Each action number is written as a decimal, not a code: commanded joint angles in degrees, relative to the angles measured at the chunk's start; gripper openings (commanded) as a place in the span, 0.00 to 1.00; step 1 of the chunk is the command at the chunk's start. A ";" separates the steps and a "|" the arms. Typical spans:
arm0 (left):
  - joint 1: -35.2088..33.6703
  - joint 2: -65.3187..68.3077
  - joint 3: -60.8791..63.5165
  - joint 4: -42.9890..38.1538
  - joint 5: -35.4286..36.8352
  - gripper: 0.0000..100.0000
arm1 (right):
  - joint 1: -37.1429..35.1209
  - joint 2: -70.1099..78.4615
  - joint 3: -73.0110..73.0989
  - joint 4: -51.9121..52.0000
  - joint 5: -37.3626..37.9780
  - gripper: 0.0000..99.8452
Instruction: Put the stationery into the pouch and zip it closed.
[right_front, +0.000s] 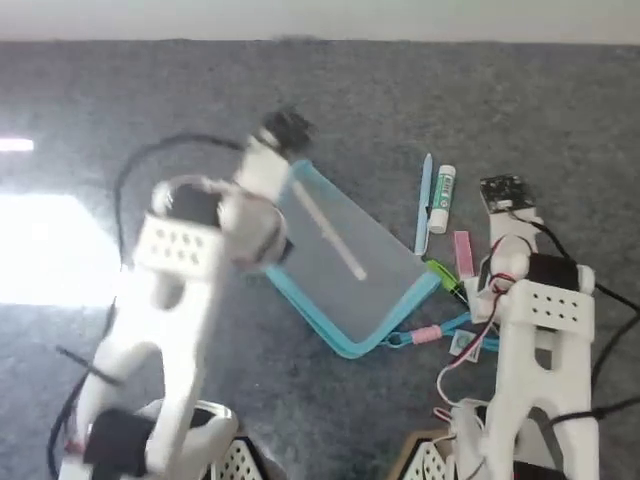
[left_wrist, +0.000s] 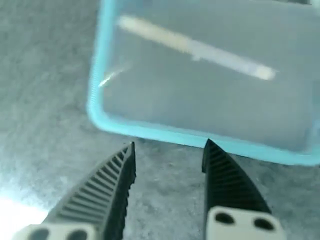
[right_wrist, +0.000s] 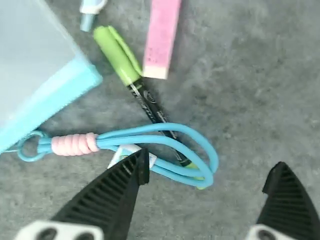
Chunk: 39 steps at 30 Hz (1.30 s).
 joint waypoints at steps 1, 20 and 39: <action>7.21 -8.18 10.86 -8.88 -1.05 0.22 | 3.47 0.04 -0.62 0.48 3.43 0.37; 14.95 -6.86 17.98 -17.93 11.43 0.26 | 3.47 0.13 8.44 -6.64 9.32 0.24; 8.79 -9.41 22.29 -19.52 13.89 0.25 | 0.75 0.13 9.14 -8.31 7.21 0.01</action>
